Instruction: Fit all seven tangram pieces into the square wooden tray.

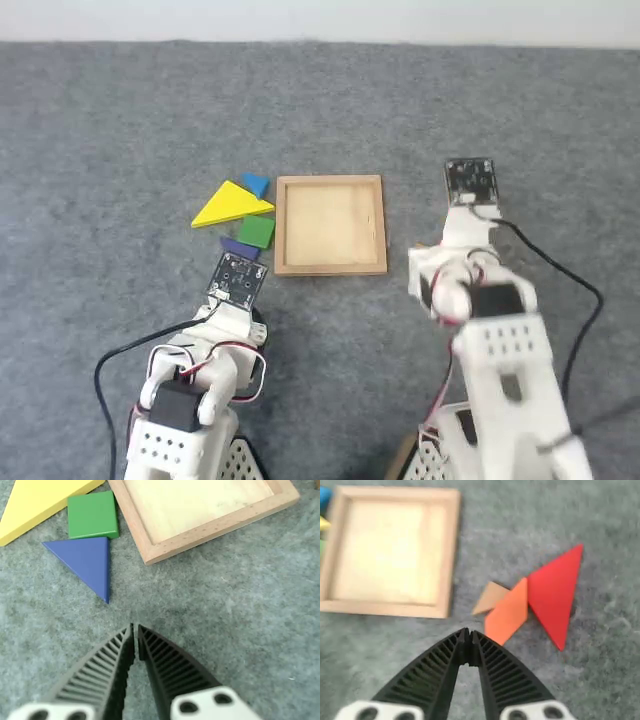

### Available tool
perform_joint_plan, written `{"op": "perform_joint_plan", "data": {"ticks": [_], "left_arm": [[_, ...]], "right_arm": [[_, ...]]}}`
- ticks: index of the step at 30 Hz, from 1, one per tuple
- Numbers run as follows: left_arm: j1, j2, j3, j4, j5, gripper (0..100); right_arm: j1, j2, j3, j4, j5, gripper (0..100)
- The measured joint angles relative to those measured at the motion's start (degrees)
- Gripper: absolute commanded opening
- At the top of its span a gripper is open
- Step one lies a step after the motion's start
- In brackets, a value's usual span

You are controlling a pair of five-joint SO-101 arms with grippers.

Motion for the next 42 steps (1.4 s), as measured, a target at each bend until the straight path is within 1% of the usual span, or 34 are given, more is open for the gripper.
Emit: {"op": "perform_joint_plan", "data": {"ticks": [2, 3, 6, 9, 11, 13, 15, 18, 20, 22, 26, 31, 35, 38, 42], "left_arm": [[0.26, 0.00, 0.00, 0.00, 0.00, 1], [0.44, 0.00, 0.00, 0.00, 0.00, 1], [0.44, 0.00, 0.00, 0.00, 0.00, 1], [0.44, 0.00, 0.00, 0.00, 0.00, 1], [0.44, 0.00, 0.00, 0.00, 0.00, 1], [0.44, 0.00, 0.00, 0.00, 0.00, 1], [0.44, 0.00, 0.00, 0.00, 0.00, 1], [0.44, 0.00, 0.00, 0.00, 0.00, 1], [0.44, 0.00, 0.00, 0.00, 0.00, 1], [0.44, 0.00, 0.00, 0.00, 0.00, 1], [0.44, 0.00, 0.00, 0.00, 0.00, 1], [0.44, 0.00, 0.00, 0.00, 0.00, 1], [0.00, 0.00, 0.00, 0.00, 0.00, 1], [-4.75, 0.00, 0.00, 0.00, 0.00, 1], [-15.38, 0.00, -0.53, -0.62, -0.44, 1]], "right_arm": [[2.20, 6.07, -1.05, -3.52, 0.00, 2.0], [3.43, 8.35, -1.58, -5.10, 0.00, 4.1], [7.12, 14.33, -4.66, -8.26, 0.00, 14.7], [7.74, 20.22, -9.23, -8.79, 0.00, 23.6], [7.30, 24.97, -12.66, -8.88, 0.00, 26.0], [7.12, 30.51, -15.82, -9.23, 0.00, 25.4], [7.12, 36.31, -18.64, -9.32, 0.00, 22.6], [7.38, 42.11, -21.27, -9.14, 0.18, 13.3], [7.21, 42.81, -21.80, -8.70, 2.64, 5.6], [6.77, 42.90, -21.98, -8.62, 4.31, 0.6], [6.77, 43.25, -22.24, -8.53, 5.19, 1.3], [5.80, 43.34, -22.24, -4.40, 6.15, 1.3], [2.37, 43.34, -22.33, 0.26, 12.04, 1.3], [-0.18, 43.43, -22.24, 2.02, 15.12, 1.3], [-0.53, 42.55, -22.15, 3.69, 16.88, 1.3]]}}
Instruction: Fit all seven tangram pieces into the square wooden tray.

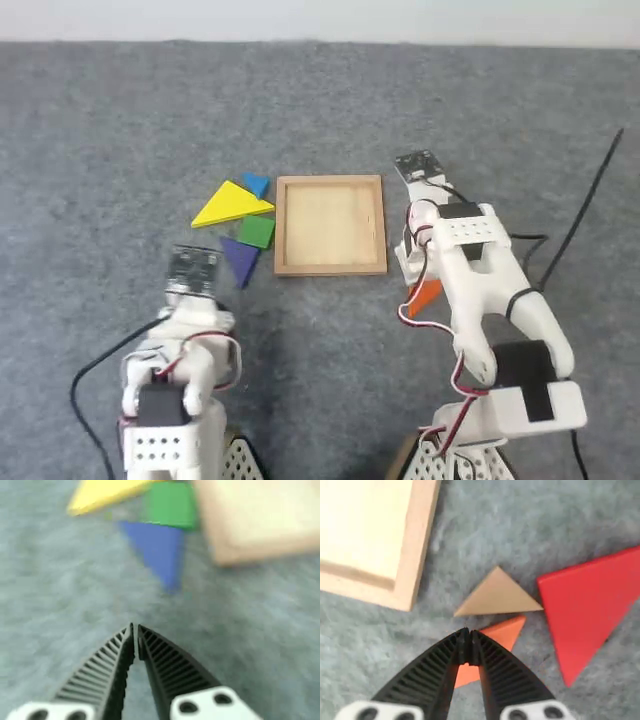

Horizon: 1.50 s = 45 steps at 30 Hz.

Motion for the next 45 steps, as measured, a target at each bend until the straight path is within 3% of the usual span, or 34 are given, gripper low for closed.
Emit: {"op": "perform_joint_plan", "data": {"ticks": [3, 6, 10, 12, 15, 24, 37, 45], "left_arm": [[-5.01, 0.00, -1.23, -4.57, -4.57, 1], [-6.15, 0.00, -1.32, -11.43, -7.30, 3], [-6.42, 0.00, -0.26, -21.63, -9.32, 16], [-6.42, 0.26, 0.35, -24.26, -9.76, 17], [-5.80, 2.20, 0.44, -23.47, -9.76, 17], [-5.98, 2.73, 0.44, -21.10, -10.90, 17], [-4.84, 2.73, 0.44, -19.60, -14.07, 17], [-4.84, 2.73, 0.44, -19.60, -14.07, 17]], "right_arm": [[-0.44, -4.75, 0.00, 1.67, 1.05, 1.7], [3.25, -9.93, 0.00, 1.23, -3.08, 5.0], [7.91, -10.46, 0.00, -2.55, -10.73, 23.9], [7.91, -8.35, 0.00, -4.31, -13.27, 31.4], [7.74, -2.02, -2.20, -5.10, -14.68, 35.6], [7.74, 13.45, -12.57, -5.10, -15.12, 35.5], [7.47, 21.01, -19.52, -5.01, -15.21, 35.4], [8.26, 26.99, -28.92, 3.87, -15.21, 35.4]]}}
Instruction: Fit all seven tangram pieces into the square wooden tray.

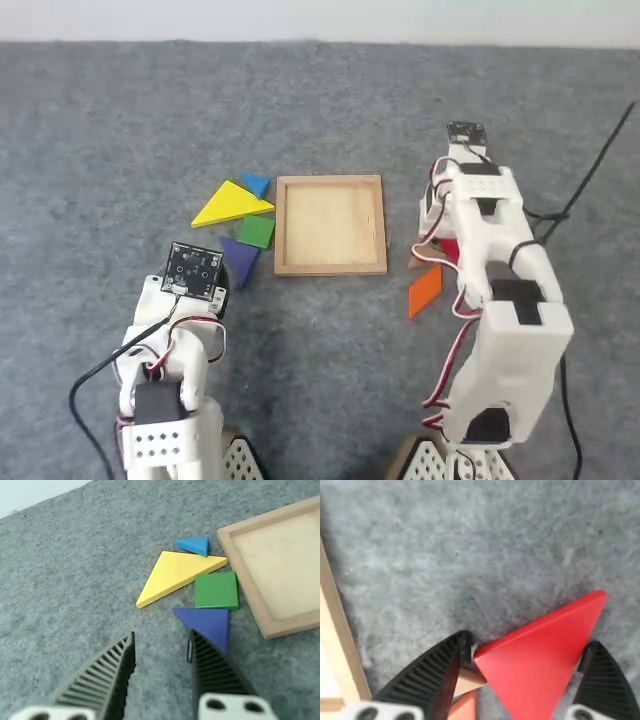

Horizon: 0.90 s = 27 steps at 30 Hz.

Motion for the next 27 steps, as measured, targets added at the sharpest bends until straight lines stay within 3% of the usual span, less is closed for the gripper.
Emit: {"op": "perform_joint_plan", "data": {"ticks": [12, 21, 27], "left_arm": [[0.00, 0.00, 0.00, 1.76, -2.73, 17], [0.00, 0.00, 0.00, 1.93, -3.60, 17], [0.00, 0.00, 0.00, 1.93, -3.60, 17]], "right_arm": [[0.35, 7.30, -11.96, 10.99, 2.11, 35.1], [1.05, 7.12, -12.04, 10.99, 2.55, 13.5], [1.85, 6.77, -12.22, 11.08, 2.64, 12.4]]}}
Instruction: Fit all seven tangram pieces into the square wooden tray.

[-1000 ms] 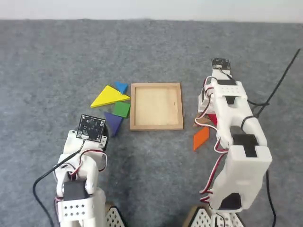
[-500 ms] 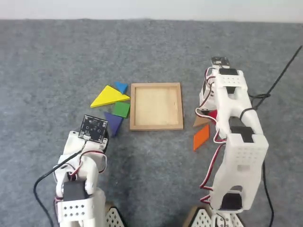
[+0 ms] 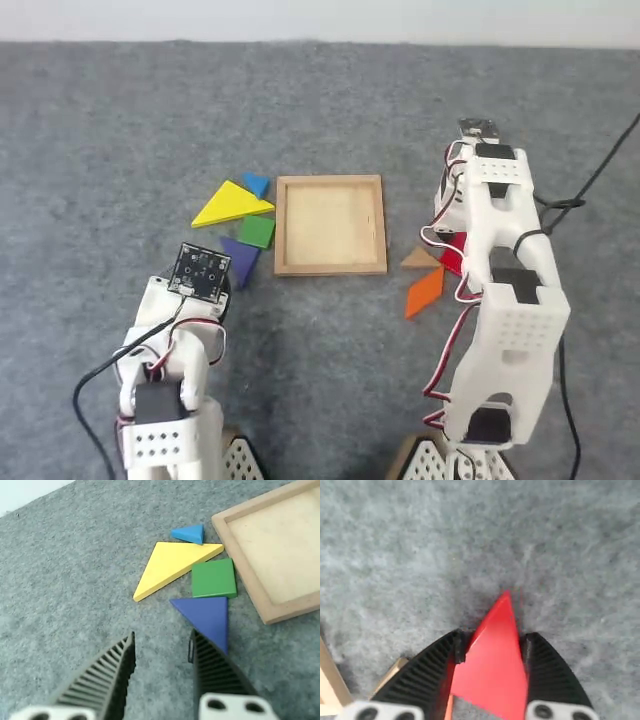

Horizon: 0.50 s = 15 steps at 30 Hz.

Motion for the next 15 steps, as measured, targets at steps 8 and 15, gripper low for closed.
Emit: {"op": "perform_joint_plan", "data": {"ticks": [8, 15], "left_arm": [[0.00, 0.00, 0.00, 0.00, 0.00, 17], [0.00, 0.00, 0.00, 0.00, 0.00, 17]], "right_arm": [[0.00, 0.44, -1.49, 2.55, 1.85, 27.7], [-2.81, 0.26, -1.76, 9.93, 6.24, 36.8]]}}
